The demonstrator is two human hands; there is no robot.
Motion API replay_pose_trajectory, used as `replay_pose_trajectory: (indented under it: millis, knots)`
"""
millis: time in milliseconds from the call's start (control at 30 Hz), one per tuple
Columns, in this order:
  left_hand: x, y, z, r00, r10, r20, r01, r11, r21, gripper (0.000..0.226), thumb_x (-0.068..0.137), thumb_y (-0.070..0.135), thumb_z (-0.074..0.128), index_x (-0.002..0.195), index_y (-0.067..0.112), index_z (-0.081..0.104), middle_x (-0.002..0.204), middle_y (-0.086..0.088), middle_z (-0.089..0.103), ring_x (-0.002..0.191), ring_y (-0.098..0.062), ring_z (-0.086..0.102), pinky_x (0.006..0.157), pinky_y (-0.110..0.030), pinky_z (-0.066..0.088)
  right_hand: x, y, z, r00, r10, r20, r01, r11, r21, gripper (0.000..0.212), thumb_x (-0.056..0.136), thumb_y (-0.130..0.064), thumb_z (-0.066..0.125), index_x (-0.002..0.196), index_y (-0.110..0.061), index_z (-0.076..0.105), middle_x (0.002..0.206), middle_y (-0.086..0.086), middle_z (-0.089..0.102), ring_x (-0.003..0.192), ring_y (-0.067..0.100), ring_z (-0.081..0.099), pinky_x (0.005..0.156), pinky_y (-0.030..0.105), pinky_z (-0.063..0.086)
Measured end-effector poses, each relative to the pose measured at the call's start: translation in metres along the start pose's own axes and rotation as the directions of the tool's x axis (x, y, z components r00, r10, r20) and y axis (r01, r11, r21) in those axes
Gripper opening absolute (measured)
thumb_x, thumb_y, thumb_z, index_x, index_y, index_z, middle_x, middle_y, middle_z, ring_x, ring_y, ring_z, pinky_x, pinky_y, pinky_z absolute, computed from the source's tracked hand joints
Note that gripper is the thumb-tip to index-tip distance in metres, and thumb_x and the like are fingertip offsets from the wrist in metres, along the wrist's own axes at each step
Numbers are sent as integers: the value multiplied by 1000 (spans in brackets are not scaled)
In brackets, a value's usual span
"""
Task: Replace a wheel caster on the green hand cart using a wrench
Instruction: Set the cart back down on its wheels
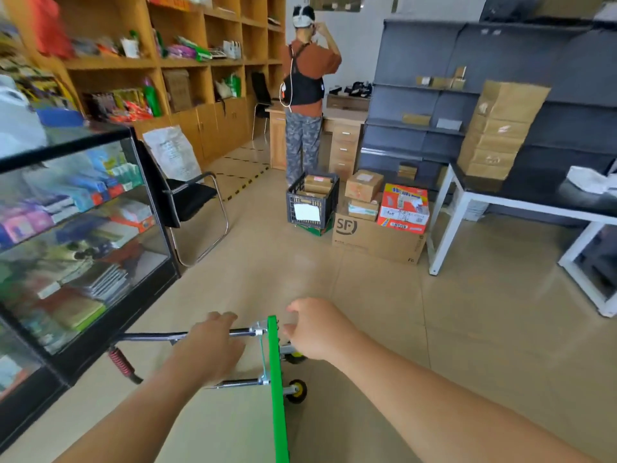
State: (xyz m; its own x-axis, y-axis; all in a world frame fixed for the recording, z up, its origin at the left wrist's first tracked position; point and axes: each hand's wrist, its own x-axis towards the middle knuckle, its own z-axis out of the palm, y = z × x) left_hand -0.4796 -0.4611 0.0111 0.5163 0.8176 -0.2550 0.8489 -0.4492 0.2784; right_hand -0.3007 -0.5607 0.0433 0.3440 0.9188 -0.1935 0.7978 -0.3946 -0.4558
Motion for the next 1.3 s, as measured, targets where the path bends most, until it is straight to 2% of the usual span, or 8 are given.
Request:
replay_pose_trajectory:
  millis: [100,233,333,433,567,800,1067,1300]
  knots:
    - [-9,-18,-88,998,40,-58,-39,999,19,56,104,36,45,157,25,33,156,-3,39,138,-29,45,111,-40,41,7,-76,-55,997,-48,-56,48,999,-4,49,97,-40,59,142,-23,52,141,3,57,125,24,58,104,34,46]
    - [-17,-59,-193,991,88,-103,-83,995,55,56,105,36,42,159,24,30,158,-2,34,143,-29,39,112,-39,39,15,-181,-104,989,-86,-124,82,996,-36,51,98,-42,59,145,-25,49,146,1,53,129,23,54,105,34,43]
    - [-16,-97,-257,984,110,-140,-102,993,60,56,103,36,43,157,24,32,156,-2,37,140,-29,41,111,-45,42,24,-247,-126,981,-92,-169,89,996,-25,52,97,-43,59,146,-28,48,147,0,53,131,22,53,106,34,42]
    - [-18,-134,-302,978,112,-177,-99,992,80,55,102,37,43,155,24,35,153,-2,39,138,-29,44,110,-48,44,39,-299,-136,968,-121,-219,121,993,-10,51,98,-41,59,146,-28,48,147,1,53,131,23,53,107,36,42]
    - [-24,-173,-335,977,89,-193,-72,993,92,53,103,35,44,154,24,36,154,-2,38,140,-30,42,111,-43,42,58,-350,-133,952,-153,-263,155,988,-12,53,97,-41,60,146,-27,48,142,2,57,128,24,55,104,36,45]
    - [-37,-199,-363,974,79,-212,-62,994,86,58,102,36,44,158,26,31,153,-1,39,140,-28,43,110,-43,43,60,-389,-133,944,-210,-256,216,976,-4,54,97,-40,61,148,-27,46,146,2,54,130,25,54,105,35,44]
    - [-47,-192,-395,952,100,-288,-66,990,126,48,103,34,45,150,27,39,146,0,43,135,-28,44,102,-46,47,65,-410,-142,930,-256,-265,257,966,-33,54,97,-40,61,148,-28,47,147,1,53,130,23,54,103,33,44]
    - [-10,-205,-430,951,112,-288,-60,981,184,43,101,32,45,143,22,45,144,-4,46,132,-31,45,104,-52,46,106,-410,-156,916,-274,-292,269,961,-58,54,96,-42,61,147,-28,48,147,-1,53,130,22,54,103,36,46]
